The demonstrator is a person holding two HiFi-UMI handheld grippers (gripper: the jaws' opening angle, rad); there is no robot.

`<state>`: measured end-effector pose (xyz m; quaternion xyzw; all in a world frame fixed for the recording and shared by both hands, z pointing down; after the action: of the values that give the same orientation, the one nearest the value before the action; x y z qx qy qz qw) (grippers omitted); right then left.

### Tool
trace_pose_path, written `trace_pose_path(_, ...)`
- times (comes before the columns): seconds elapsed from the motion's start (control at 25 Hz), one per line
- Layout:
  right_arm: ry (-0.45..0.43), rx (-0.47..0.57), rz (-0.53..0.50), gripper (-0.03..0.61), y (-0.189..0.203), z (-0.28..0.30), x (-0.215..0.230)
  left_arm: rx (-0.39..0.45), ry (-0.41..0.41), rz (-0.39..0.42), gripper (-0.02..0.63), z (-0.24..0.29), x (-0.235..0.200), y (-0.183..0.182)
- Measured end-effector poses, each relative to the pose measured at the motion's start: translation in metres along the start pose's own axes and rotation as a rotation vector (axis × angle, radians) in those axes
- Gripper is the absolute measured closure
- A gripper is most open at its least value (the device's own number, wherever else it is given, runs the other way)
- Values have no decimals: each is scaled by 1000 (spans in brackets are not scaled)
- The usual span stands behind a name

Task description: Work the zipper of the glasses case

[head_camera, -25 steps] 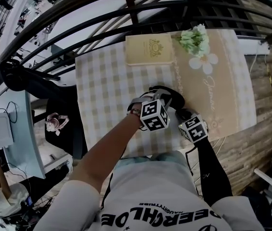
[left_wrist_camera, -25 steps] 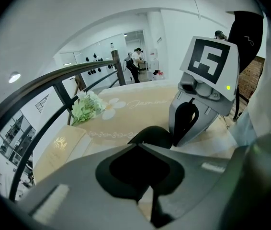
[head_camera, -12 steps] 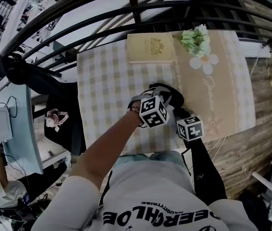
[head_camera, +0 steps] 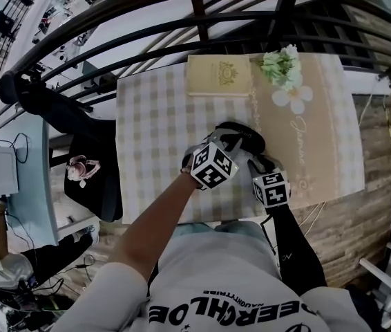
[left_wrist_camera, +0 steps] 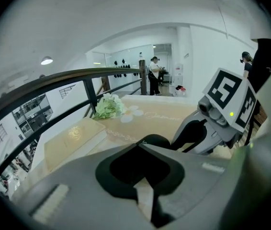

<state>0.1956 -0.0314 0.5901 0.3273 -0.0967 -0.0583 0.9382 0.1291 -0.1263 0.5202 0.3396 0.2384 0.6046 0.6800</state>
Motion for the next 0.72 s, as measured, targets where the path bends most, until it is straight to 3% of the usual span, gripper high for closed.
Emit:
trace_pose_path(0.32,115,106,10,383,-26,-28,3,103,-88,-99,603,-50,-13,-7)
trace_pose_path(0.72,232,337,-13,385,-87,-86,-34,254,-176,-126,601,-122,-21,-27)
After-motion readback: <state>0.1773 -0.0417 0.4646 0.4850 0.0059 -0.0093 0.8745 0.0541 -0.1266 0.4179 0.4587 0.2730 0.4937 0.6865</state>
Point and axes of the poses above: the fingertips, and each gripper's own axes: z forward along the fingers, x to its right, y out of its underside, the point moved 5 cm from there along -z, backward along the fingers, and after that the axes turned 1 degree about x, right-handed, at the moved point
